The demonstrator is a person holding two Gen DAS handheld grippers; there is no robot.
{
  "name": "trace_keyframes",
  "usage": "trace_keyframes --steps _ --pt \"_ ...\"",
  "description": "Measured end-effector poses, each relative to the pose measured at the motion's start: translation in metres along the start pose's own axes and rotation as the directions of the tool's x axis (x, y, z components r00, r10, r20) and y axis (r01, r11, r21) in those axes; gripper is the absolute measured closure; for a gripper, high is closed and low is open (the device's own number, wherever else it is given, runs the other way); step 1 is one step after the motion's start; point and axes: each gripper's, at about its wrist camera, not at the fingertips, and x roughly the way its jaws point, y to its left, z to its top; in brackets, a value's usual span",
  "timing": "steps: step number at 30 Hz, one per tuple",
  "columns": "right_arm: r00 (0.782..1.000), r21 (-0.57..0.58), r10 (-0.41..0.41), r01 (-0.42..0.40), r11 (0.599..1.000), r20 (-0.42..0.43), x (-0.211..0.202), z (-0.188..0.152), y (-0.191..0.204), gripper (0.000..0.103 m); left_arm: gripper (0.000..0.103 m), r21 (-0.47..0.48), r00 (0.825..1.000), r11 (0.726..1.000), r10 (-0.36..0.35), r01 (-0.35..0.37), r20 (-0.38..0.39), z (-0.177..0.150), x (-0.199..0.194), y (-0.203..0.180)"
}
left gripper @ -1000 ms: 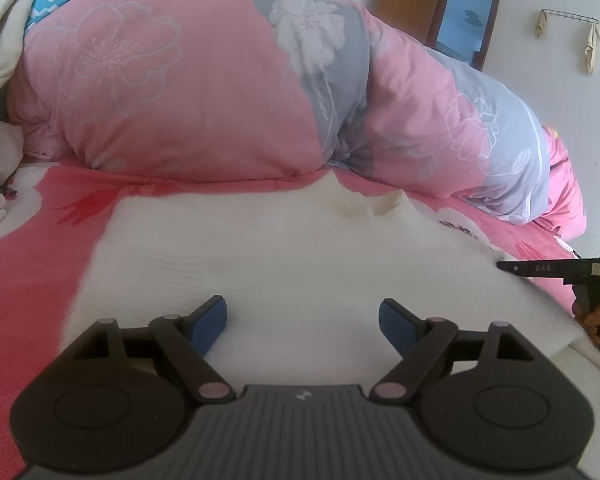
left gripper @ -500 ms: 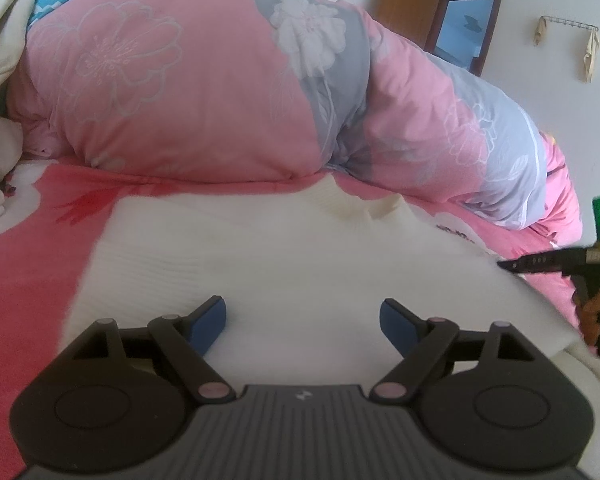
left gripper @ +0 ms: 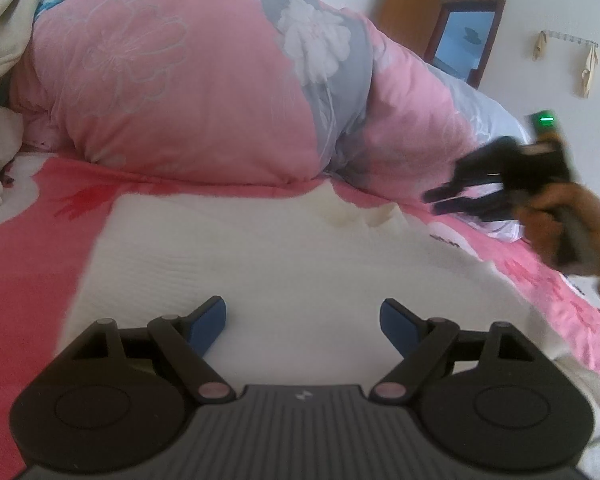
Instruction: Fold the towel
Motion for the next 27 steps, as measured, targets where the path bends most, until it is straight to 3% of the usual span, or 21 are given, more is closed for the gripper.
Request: trace_keyframes --steps 3,6,8,11,14,17,18,23,27 --pt "0.999 0.074 -0.029 0.031 0.997 -0.03 0.036 0.011 0.001 0.085 0.017 -0.015 1.0 1.0 -0.011 0.012 0.01 0.001 -0.002 0.003" --pt "0.999 0.107 -0.041 0.044 0.993 -0.033 0.059 0.012 0.003 0.085 0.017 -0.082 0.997 0.996 -0.026 0.031 0.068 0.006 -0.015 0.012" --pt "0.999 0.109 -0.024 0.027 0.994 -0.034 0.064 0.007 0.005 0.084 0.017 -0.152 0.99 0.987 -0.037 0.058 0.136 0.017 -0.028 0.019" --pt "0.999 0.091 -0.004 0.007 0.996 -0.034 0.069 0.002 0.008 0.084 0.011 -0.155 0.98 0.983 -0.069 0.099 0.185 0.052 -0.029 0.02" --pt "0.999 0.099 0.03 -0.026 0.995 -0.036 0.071 0.004 0.005 0.084 0.011 -0.139 0.996 0.988 -0.057 0.066 0.067 0.097 0.013 0.02" --pt "0.997 0.129 0.069 -0.063 0.99 -0.046 0.073 0.008 -0.002 0.086 0.021 -0.181 0.996 0.983 -0.041 0.026 -0.08 0.129 0.076 0.028" --pt "0.995 0.137 0.082 -0.074 0.988 -0.05 0.073 0.009 -0.005 0.086 0.025 -0.195 0.995 0.981 -0.038 0.019 -0.095 0.134 0.093 0.03" --pt "0.967 0.178 0.229 -0.208 0.962 -0.112 0.071 0.004 -0.016 0.094 0.026 -0.23 0.994 0.973 -0.037 0.014 -0.098 0.146 0.143 0.032" --pt "0.949 0.075 0.278 -0.269 0.96 -0.147 0.056 -0.007 -0.006 0.097 0.026 -0.197 0.992 0.98 -0.034 0.009 -0.121 0.148 0.167 0.027"
